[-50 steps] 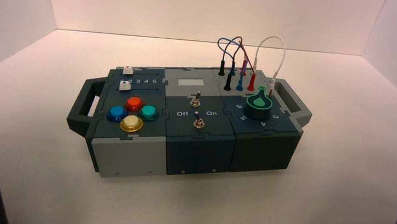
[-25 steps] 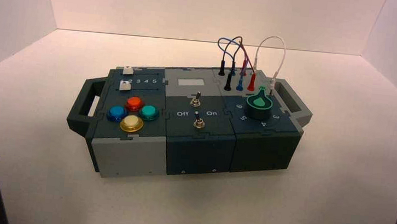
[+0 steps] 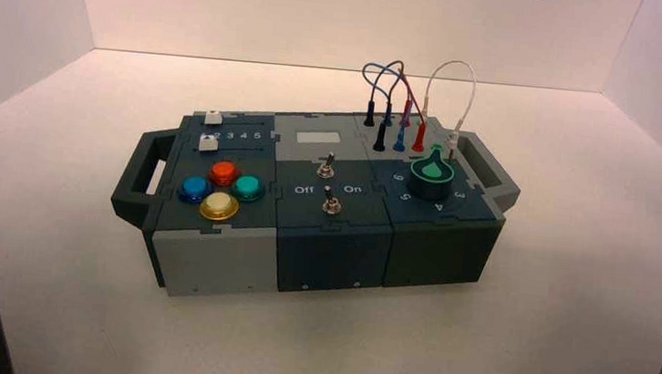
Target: Push the green button with the right gripper.
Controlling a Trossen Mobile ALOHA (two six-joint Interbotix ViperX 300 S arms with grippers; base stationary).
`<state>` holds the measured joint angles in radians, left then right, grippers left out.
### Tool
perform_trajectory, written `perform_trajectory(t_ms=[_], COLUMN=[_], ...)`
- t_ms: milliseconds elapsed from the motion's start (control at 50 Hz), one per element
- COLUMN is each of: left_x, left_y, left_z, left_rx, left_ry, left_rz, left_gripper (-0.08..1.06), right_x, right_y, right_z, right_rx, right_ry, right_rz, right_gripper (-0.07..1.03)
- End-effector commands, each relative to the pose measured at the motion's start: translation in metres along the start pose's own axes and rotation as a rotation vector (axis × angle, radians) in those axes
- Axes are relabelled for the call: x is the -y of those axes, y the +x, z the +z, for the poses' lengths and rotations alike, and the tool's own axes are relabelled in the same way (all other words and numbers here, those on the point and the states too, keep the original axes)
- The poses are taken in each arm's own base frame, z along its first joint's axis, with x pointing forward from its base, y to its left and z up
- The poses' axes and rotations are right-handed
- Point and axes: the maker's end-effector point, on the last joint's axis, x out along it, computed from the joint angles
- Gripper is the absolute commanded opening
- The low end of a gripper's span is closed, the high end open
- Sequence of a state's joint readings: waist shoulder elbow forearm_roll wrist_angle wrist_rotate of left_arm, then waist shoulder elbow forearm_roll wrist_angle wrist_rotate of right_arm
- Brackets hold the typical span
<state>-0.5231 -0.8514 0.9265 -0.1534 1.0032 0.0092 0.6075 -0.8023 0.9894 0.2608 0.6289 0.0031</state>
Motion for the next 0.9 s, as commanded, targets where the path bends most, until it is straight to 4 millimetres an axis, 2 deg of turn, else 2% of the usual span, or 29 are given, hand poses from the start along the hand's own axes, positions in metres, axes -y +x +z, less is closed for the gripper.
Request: perform_trajectory(t_ms=[20, 60, 160, 220, 300, 480, 720, 900], left_x=[0.004, 0.006, 0.009, 0.009, 0.009, 0.009, 0.008, 0.008], left_y=[0.005, 0.010, 0.012, 0.012, 0.012, 0.014, 0.013, 0.013], left_z=[0.002, 0.001, 0.003, 0.004, 0.005, 0.001, 0.000, 0.000], left_rx=[-0.020, -0.040, -0.042, -0.039, -0.033, -0.041, -0.041, -0.041], left_ry=[0.017, 0.026, 0.037, 0.038, 0.038, 0.041, 0.042, 0.043], left_rz=[-0.011, -0.015, -0.020, -0.021, -0.021, -0.019, -0.018, -0.017], left_gripper=[-0.03, -0.03, -0.03, -0.03, -0.03, -0.03, -0.03, -0.03], right_x=[-0.022, -0.034, -0.050, -0.055, -0.068, -0.095, -0.126, -0.132], right_y=[0.010, 0.025, 0.047, 0.058, 0.082, 0.121, 0.156, 0.172], right_z=[0.014, 0.011, 0.005, 0.004, -0.001, 0.000, -0.001, -0.010], right_rx=[-0.027, -0.090, -0.173, -0.208, -0.282, -0.365, -0.446, -0.508], right_ry=[-0.019, -0.045, -0.089, -0.102, -0.132, -0.178, -0.227, -0.216], right_rz=[0.053, 0.073, 0.095, 0.096, 0.102, 0.117, 0.138, 0.140], right_gripper=[-0.03, -0.03, -0.03, -0.03, -0.03, -0.03, -0.03, -0.03])
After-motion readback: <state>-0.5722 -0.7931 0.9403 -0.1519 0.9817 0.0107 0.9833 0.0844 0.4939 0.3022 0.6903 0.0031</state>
